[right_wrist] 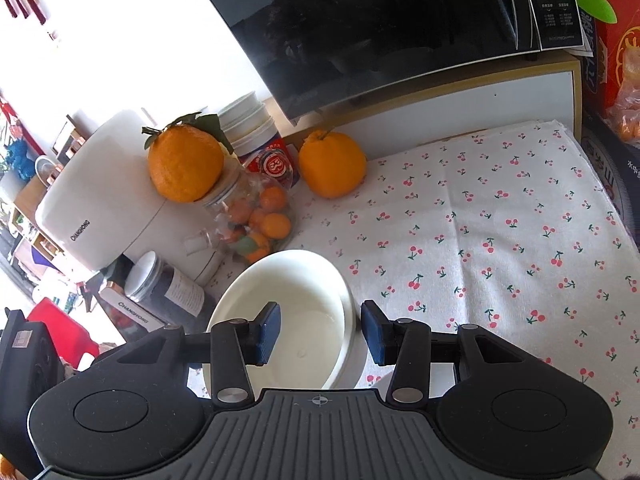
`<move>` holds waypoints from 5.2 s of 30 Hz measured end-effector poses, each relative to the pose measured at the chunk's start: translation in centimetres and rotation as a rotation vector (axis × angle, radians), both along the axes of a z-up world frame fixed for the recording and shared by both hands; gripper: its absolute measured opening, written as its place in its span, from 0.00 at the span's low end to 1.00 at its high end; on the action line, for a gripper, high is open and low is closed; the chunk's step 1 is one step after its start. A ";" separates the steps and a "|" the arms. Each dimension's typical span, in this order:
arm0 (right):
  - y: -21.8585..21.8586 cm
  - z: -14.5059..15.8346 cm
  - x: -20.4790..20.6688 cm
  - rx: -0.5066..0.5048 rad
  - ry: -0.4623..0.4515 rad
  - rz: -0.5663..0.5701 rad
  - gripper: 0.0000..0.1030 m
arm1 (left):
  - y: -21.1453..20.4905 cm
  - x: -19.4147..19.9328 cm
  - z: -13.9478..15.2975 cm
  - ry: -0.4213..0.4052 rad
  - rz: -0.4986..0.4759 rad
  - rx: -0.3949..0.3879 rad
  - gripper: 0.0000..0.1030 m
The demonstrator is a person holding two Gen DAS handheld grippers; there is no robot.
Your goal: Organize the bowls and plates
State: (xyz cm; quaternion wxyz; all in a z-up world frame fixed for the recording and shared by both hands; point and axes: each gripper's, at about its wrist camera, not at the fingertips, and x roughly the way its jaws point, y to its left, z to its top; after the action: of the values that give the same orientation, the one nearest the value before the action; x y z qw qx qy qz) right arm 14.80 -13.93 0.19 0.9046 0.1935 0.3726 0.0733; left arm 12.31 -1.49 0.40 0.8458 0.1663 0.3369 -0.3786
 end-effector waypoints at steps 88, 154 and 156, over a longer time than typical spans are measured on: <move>-6.2 -2.6 -6.9 -0.064 0.207 -0.170 0.62 | -5.7 -5.9 -1.2 0.142 -0.169 0.123 0.91; -3.3 -6.5 -16.0 -0.357 0.252 -0.242 0.86 | -3.4 -12.0 -2.2 0.150 0.465 0.183 1.00; -3.3 -6.6 -16.0 -0.357 0.254 -0.241 0.86 | -3.4 -12.1 -2.2 0.150 0.464 0.184 1.00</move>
State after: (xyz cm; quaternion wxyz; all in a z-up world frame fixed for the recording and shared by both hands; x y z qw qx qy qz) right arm -1.22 -17.20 -6.38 0.8727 0.0812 0.4644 -0.1269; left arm 0.25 -4.86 -1.83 0.8640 0.1323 0.4608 -0.1536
